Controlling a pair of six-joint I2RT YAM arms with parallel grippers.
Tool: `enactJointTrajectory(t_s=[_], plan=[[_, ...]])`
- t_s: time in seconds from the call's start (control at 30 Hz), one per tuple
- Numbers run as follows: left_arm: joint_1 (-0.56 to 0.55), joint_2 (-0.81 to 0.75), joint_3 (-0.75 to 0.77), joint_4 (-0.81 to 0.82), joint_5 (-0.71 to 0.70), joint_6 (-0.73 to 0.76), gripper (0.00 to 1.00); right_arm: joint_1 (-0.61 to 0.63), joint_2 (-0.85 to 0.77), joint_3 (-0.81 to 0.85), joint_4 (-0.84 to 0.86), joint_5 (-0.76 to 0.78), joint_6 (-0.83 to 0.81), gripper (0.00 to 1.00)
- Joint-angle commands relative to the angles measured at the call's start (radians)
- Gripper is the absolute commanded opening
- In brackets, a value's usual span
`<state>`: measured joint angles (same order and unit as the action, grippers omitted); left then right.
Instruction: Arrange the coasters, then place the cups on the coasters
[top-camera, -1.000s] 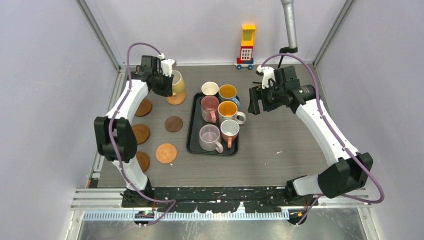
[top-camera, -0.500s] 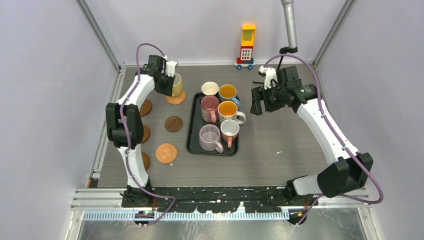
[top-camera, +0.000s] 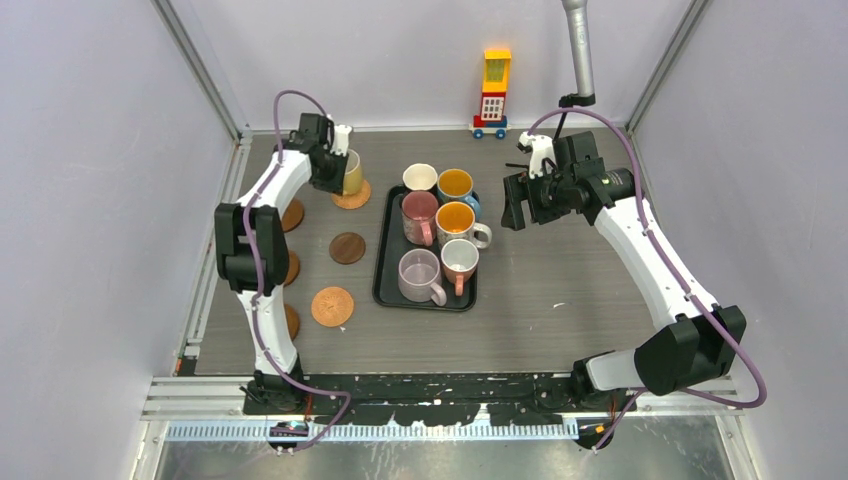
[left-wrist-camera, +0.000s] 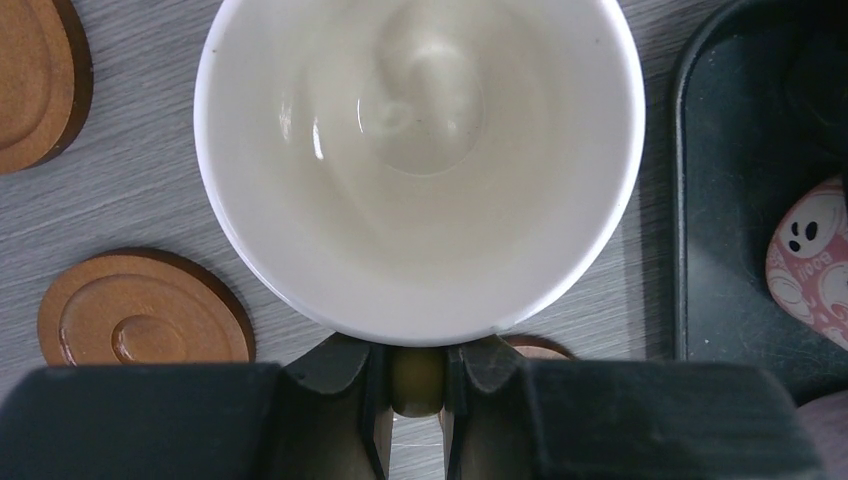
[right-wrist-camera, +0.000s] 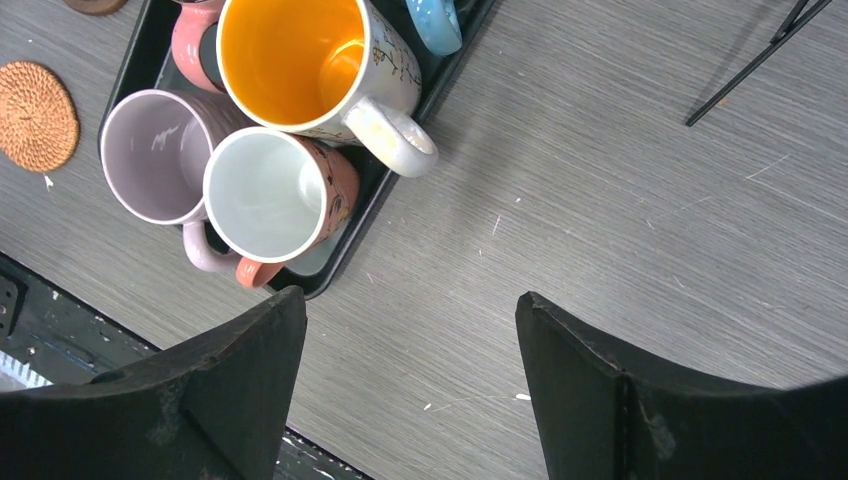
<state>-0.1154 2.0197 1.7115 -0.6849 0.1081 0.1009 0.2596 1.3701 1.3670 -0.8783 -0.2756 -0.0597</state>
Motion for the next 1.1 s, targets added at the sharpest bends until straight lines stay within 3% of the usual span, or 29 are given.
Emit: enactJointTrajectory(t_s=[0.0,0.47,0.67,1.07], plan=[[0.003,-0.006,0.006,0.096,-0.024,0.021,0.00,-0.002,-0.007,0.020,0.006,-0.019,-0.013,0.81],[0.003,0.006,-0.013,0.130,-0.030,0.011,0.00,-0.002,-0.007,0.015,0.007,-0.022,-0.012,0.81],[0.003,0.011,-0.030,0.142,-0.034,0.017,0.05,-0.003,-0.005,0.015,0.007,-0.025,-0.012,0.81],[0.001,-0.009,-0.018,0.067,-0.047,0.016,0.36,-0.003,0.001,0.020,0.006,-0.034,-0.012,0.81]])
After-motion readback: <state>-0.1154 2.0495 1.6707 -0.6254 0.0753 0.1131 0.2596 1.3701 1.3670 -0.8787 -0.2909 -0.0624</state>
